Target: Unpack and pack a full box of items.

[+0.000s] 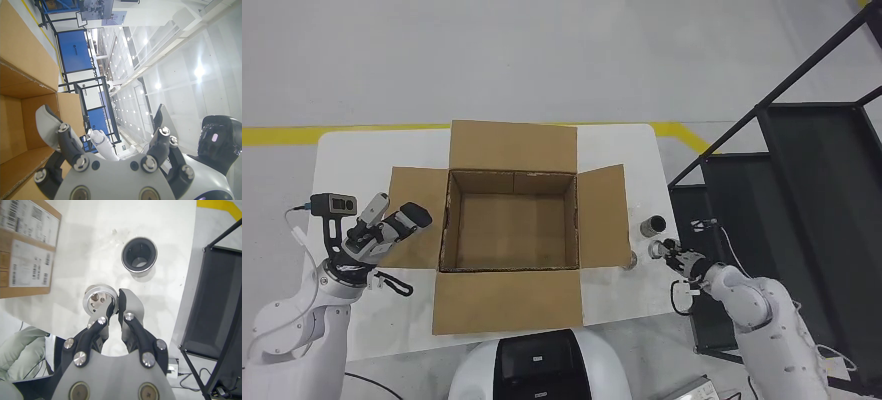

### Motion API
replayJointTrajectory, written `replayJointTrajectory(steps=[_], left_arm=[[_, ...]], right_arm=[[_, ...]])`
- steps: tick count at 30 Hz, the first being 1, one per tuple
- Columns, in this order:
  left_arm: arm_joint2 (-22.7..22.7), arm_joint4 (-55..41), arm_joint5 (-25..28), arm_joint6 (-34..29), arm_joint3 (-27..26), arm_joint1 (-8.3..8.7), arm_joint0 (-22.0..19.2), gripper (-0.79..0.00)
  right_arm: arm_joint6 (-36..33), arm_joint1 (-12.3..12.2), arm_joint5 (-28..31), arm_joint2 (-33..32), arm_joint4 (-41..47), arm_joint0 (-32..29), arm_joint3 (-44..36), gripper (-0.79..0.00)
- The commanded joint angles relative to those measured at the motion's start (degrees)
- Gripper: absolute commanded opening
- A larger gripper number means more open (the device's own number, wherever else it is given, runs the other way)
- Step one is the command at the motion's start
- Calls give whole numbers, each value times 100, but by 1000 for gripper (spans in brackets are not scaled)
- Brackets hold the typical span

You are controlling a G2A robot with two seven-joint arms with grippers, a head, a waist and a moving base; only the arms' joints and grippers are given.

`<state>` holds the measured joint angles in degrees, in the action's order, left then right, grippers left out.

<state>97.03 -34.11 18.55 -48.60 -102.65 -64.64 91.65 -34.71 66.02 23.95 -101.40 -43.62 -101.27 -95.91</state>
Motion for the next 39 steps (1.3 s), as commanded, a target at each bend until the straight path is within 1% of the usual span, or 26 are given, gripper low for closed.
replayJointTrajectory(steps=[1,4,7,9,12,15,20,22,24,25,27,30,31,32,33,34,36,39], left_arm=[[0,0,0,0,0,0,0,0],[0,0,0,0,0,0,0,0],[0,0,0,0,0,0,0,0],[0,0,0,0,0,0,0,0],[0,0,0,0,0,0,0,0],[0,0,0,0,0,0,0,0],[0,0,0,0,0,0,0,0],[0,0,0,0,0,0,0,0],[0,0,0,0,0,0,0,0],[0,0,0,0,0,0,0,0],[0,0,0,0,0,0,0,0],[0,0,0,0,0,0,0,0],[0,0,0,0,0,0,0,0],[0,0,0,0,0,0,0,0],[0,0,0,0,0,0,0,0],[0,0,0,0,0,0,0,0],[0,0,0,0,0,0,0,0],[0,0,0,0,0,0,0,0]], right_arm=[[133,-11,134,-279,413,-252,-260,-785],[405,-23,511,-606,925,-565,-622,-785],[644,-32,823,-773,1128,-700,-1062,-785],[817,-33,977,-792,1175,-702,-1325,-785],[958,-39,1247,-576,1066,-515,-1707,-785],[784,-53,1344,-38,781,0,-1806,-785],[307,-23,1072,1237,236,1274,-1382,-785],[226,9,955,1665,111,1653,-1207,-785],[124,66,724,2232,-20,2127,-941,-785],[97,85,675,2402,-75,2254,-886,-785],[-20,160,414,2969,-215,2645,-648,-785],[-180,271,97,3685,-444,3074,-306,-785],[-201,296,20,3812,-512,3177,-227,-785],[-154,356,-80,4077,-429,3313,-62,-742],[-153,381,-103,4189,-389,3380,30,-108],[-166,416,-101,4347,-375,3486,137,0],[-44,469,-57,4532,-234,3616,301,0],[69,478,73,4547,-132,3659,402,0]])
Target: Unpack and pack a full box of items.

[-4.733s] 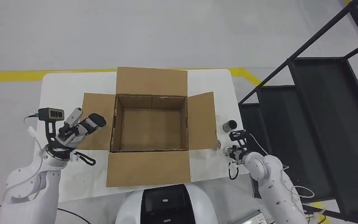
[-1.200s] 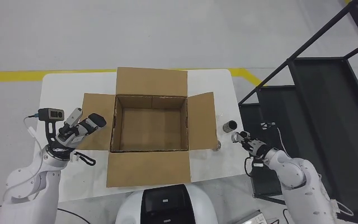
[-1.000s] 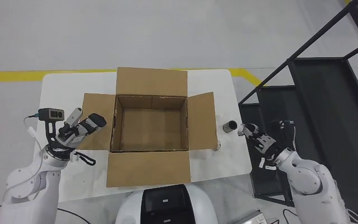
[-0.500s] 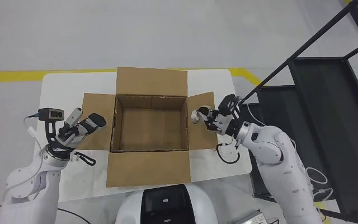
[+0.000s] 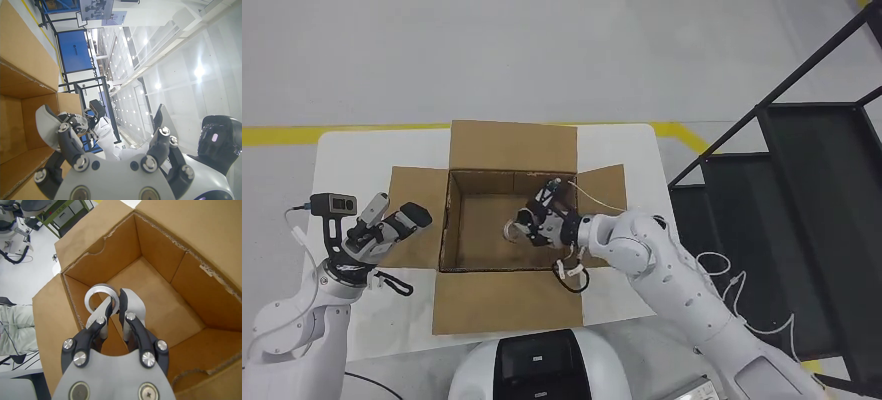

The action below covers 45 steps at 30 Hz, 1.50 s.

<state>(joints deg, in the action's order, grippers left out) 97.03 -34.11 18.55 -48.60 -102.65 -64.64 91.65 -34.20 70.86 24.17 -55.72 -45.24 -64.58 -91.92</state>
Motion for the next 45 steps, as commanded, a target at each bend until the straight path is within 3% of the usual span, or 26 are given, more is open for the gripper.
replayJointTrajectory(steps=[1,8,16,21,25,31,37,39,41,42,45], left_arm=[[0,0,0,0,0,0,0,0],[0,0,0,0,0,0,0,0],[0,0,0,0,0,0,0,0],[0,0,0,0,0,0,0,0],[0,0,0,0,0,0,0,0],[0,0,0,0,0,0,0,0],[0,0,0,0,0,0,0,0],[0,0,0,0,0,0,0,0],[0,0,0,0,0,0,0,0],[0,0,0,0,0,0,0,0],[0,0,0,0,0,0,0,0]], right_arm=[[62,-28,149,-115,97,-64,-25,0],[-101,-306,846,-1101,299,-920,-816,0],[181,-615,1390,-2887,598,-2532,-2004,0],[547,-718,1676,-3997,734,-3560,-2232,0],[720,-754,1560,-4752,905,-4274,-2120,0],[754,-768,1370,-5085,972,-4732,-1804,0],[59,-784,540,-4568,390,-4333,-1246,0],[-136,-781,139,-4379,122,-4138,-1086,-145],[-244,-776,-144,-4224,-60,-3997,-992,-172],[-296,-770,-283,-4083,-199,-3878,-931,-317],[-413,-755,-580,-3755,-556,-3643,-832,-416]])
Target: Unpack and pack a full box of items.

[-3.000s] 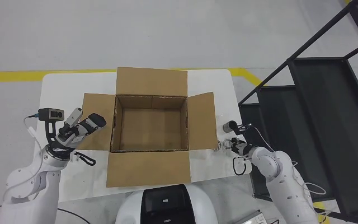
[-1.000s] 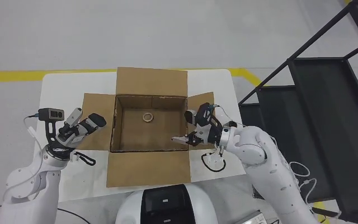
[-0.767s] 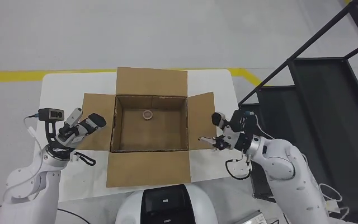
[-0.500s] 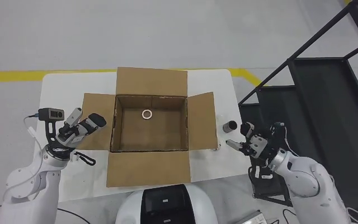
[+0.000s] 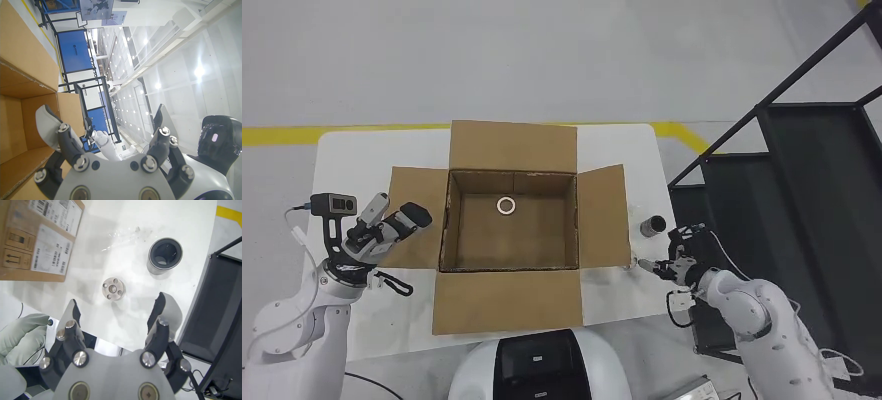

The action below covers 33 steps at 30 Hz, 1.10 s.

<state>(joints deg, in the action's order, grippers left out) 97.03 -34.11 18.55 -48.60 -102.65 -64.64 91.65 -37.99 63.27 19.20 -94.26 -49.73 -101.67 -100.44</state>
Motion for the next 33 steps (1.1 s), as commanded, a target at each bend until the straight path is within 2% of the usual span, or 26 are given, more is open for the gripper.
replayJointTrajectory(steps=[1,5,8,10,11,33], left_arm=[[0,0,0,0,0,0,0,0],[0,0,0,0,0,0,0,0],[0,0,0,0,0,0,0,0],[0,0,0,0,0,0,0,0],[0,0,0,0,0,0,0,0],[0,0,0,0,0,0,0,0]], right_arm=[[-52,13,-215,214,-225,152,67,-422],[-138,49,-651,614,-572,454,327,-440],[-130,68,-743,807,-659,645,561,-403],[-111,82,-736,960,-703,758,651,-206],[-121,87,-767,1030,-780,811,695,0],[-336,221,-1289,1995,-1260,1697,1394,0]])
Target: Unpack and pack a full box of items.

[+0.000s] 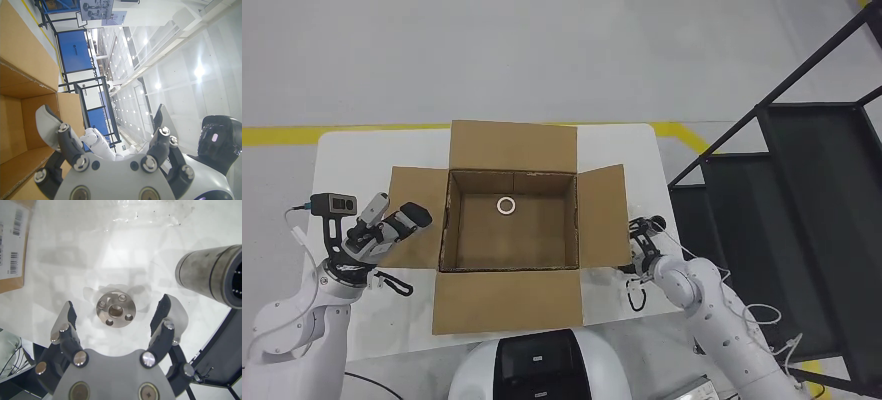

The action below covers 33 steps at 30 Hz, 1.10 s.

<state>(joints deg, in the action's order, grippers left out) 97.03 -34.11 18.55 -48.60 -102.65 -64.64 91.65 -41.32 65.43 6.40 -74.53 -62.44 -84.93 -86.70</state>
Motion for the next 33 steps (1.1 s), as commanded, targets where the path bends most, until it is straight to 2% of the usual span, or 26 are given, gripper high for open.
replayJointTrajectory(steps=[1,5,7,8,9,10,11,12,19,25,29,33], left_arm=[[0,0,0,0,0,0,0,0],[0,0,0,0,0,0,0,0],[0,0,0,0,0,0,0,0],[0,0,0,0,0,0,0,0],[0,0,0,0,0,0,0,0],[0,0,0,0,0,0,0,0],[0,0,0,0,0,0,0,0],[0,0,0,0,0,0,0,0],[0,0,0,0,0,0,0,0],[0,0,0,0,0,0,0,0],[0,0,0,0,0,0,0,0],[0,0,0,0,0,0,0,0]], right_arm=[[-2,10,-7,38,39,55,61,0],[-112,16,-47,91,-36,169,188,0],[-176,16,-80,106,-90,198,196,-179],[-206,15,-79,109,-101,203,199,-456],[-265,11,-89,115,-166,212,196,-517],[-300,10,-95,122,-182,211,191,-622],[-309,10,-91,123,-169,205,192,-653],[-341,9,-97,128,-188,206,201,-785],[-344,13,-82,162,-176,214,158,-785],[-378,-27,-95,-12,-222,28,-228,-785],[-507,-93,-62,-348,-192,-312,-776,-785],[-558,-182,121,-980,138,-908,-1658,-785]])
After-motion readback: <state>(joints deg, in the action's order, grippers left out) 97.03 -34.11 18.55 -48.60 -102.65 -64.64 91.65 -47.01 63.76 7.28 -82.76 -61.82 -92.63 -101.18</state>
